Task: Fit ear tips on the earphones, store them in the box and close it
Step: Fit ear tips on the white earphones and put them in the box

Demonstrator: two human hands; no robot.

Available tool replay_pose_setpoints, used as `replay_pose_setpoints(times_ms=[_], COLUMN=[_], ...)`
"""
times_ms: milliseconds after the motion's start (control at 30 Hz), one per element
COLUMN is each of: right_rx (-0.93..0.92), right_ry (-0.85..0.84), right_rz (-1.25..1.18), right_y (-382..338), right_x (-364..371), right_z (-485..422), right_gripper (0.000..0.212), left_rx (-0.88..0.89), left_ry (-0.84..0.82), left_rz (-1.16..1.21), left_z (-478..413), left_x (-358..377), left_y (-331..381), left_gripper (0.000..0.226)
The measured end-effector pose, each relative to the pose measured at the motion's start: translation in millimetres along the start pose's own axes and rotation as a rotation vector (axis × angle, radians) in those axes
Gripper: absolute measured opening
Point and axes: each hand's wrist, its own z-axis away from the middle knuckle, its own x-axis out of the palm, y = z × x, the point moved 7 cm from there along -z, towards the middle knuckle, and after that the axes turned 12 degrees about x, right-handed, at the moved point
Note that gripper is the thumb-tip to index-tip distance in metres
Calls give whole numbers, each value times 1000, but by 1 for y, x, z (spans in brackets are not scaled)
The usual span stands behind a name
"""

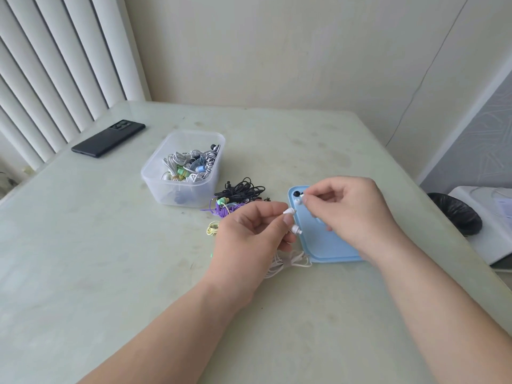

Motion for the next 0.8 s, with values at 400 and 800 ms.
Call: replay_pose_setpoints(times_ms=[400,800], right_rx=[237,245], right_ry=[-431,-416], right_rz=[-660,-666], right_y=[24,26], right_x=[23,23], right_z=[23,25], right_gripper=[33,19], left_rx=[43,76], left_ry=[-59,-106], left_rz=[0,-31], left_z=[-3,0], left_x=[3,6], left_y=[-1,2], left_gripper=[10,9])
